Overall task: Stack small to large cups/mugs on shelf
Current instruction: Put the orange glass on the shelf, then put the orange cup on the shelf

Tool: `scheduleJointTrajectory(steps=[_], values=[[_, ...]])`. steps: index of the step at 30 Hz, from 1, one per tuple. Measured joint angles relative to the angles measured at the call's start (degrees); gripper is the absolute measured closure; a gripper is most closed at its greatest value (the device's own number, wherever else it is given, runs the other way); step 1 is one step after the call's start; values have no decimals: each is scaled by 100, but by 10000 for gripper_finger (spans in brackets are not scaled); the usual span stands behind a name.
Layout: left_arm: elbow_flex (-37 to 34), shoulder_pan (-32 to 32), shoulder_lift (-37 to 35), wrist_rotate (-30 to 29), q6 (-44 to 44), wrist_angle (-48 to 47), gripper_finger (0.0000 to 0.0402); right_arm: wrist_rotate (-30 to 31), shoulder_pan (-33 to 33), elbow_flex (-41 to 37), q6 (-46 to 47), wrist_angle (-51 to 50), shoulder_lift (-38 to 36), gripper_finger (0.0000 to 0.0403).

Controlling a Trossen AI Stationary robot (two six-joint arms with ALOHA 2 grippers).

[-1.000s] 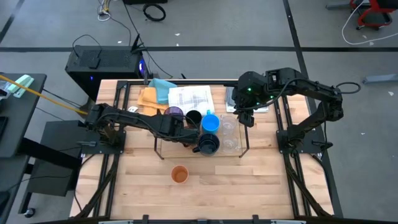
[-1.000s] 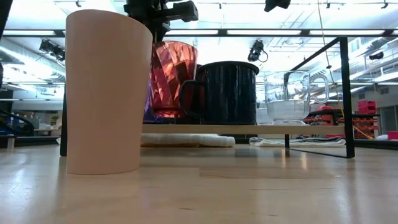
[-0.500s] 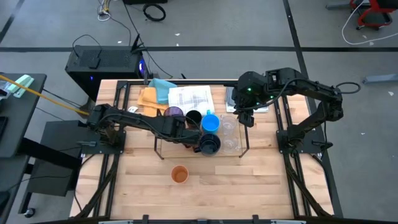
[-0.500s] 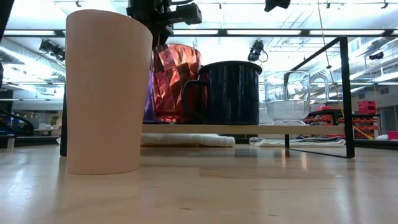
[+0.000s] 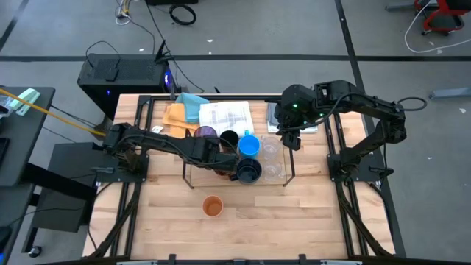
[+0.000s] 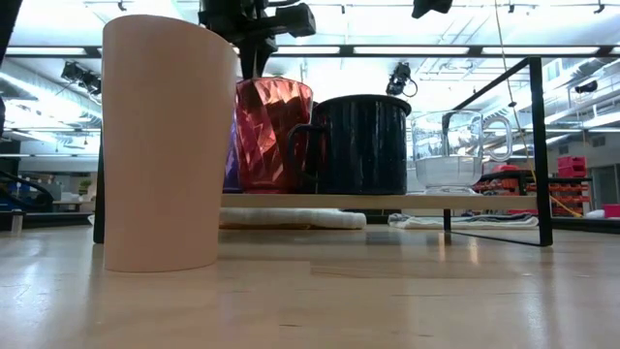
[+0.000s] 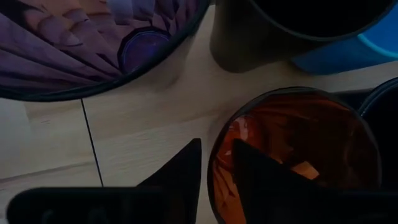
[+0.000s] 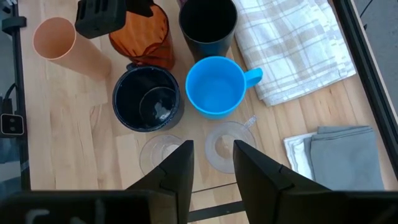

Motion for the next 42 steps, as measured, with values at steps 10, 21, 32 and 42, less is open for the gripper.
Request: scheduleJointTrajectory(steps=[10, 21, 32, 42], values=[[0, 9, -5, -64, 141, 123, 272, 0, 0, 0, 0, 0, 0, 284], [180, 68, -49, -106, 451, 144, 236, -2, 0, 0, 20, 0, 0, 284], [245, 31, -286, 91, 503, -96, 238, 0, 0, 0, 39, 0, 0, 284], [1778, -661, -546, -149, 676, -757, 254, 0, 0, 0, 42, 0, 0, 284]])
